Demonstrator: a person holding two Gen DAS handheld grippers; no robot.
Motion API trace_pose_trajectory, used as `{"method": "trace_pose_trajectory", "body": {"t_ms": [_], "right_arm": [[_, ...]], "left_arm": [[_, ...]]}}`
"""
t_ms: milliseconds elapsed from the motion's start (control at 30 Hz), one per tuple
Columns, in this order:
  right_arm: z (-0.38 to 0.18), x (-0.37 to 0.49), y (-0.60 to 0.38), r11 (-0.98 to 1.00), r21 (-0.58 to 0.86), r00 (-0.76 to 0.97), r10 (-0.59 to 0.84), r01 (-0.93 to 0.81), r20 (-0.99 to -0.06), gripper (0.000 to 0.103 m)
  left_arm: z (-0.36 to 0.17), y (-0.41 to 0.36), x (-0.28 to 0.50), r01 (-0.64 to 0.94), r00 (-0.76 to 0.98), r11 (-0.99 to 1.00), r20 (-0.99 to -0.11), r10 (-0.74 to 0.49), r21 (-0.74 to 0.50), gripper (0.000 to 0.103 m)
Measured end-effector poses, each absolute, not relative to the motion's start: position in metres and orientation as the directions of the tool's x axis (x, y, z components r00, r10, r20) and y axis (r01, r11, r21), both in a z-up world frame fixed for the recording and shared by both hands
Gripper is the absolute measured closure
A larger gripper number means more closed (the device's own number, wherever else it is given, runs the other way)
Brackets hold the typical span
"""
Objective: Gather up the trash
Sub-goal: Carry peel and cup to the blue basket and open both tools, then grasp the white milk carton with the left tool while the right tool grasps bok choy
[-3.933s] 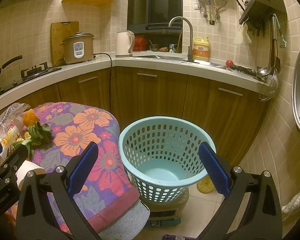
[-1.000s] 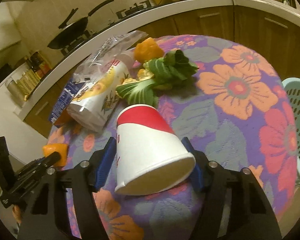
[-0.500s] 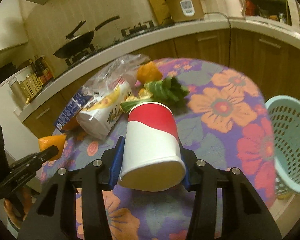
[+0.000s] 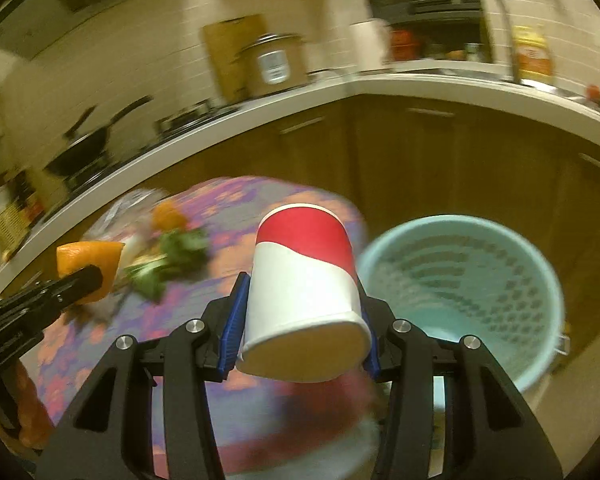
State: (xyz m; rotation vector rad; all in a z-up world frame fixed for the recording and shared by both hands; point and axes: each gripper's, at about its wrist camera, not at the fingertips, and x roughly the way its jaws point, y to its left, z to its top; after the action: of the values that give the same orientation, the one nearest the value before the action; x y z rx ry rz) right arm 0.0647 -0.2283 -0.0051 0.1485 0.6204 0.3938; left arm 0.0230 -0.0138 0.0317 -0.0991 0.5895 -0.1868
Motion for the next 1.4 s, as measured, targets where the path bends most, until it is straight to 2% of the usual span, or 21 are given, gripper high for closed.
{"method": "trace_pose_trajectory", "body": {"t_ms": [300, 667, 767, 900, 967, 1267, 1400], "right_arm": [[-0.028, 0.097, -0.307, 0.951, 0.285, 0.776, 0.268, -0.119, -0.571, 0.059], [-0.086, 0.137, -0.338, 0.944, 0.329, 0.688, 0.235, 0.007, -0.687, 0.057], [-0.096, 0.142, -0.339, 0.939, 0.343, 0.67, 0.239, 0.026, -0.703, 0.054], [-0.102, 0.143, -0.342, 0.934, 0.354, 0.662, 0.242, 0.038, -0.709, 0.054], [-0.103, 0.142, -0.344, 0.932, 0.36, 0.66, 0.246, 0.04, -0.71, 0.053], [-0.079, 0.127, -0.343, 0.94, 0.342, 0.698, 0.23, 0.022, -0.678, 0.053], [-0.057, 0.116, -0.328, 0.941, 0.338, 0.721, 0.249, -0.022, -0.646, 0.053]], "left_arm": [[0.014, -0.104, 0.099, 0.262, 0.731, 0.946, -0.601, -0.324, -0.191, 0.094], [-0.041, -0.151, 0.156, 0.297, 0.571, 0.912, -0.713, -0.406, -0.282, 0.093], [-0.052, -0.155, 0.163, 0.303, 0.537, 0.909, -0.736, -0.412, -0.288, 0.088], [-0.05, -0.154, 0.162, 0.31, 0.55, 0.908, -0.726, -0.412, -0.281, 0.063], [-0.047, -0.156, 0.16, 0.315, 0.557, 0.909, -0.722, -0.409, -0.272, 0.058], [-0.021, -0.14, 0.135, 0.343, 0.606, 0.9, -0.668, -0.432, -0.271, 0.057], [-0.003, -0.129, 0.116, 0.335, 0.652, 0.906, -0.631, -0.421, -0.258, 0.052]]}}
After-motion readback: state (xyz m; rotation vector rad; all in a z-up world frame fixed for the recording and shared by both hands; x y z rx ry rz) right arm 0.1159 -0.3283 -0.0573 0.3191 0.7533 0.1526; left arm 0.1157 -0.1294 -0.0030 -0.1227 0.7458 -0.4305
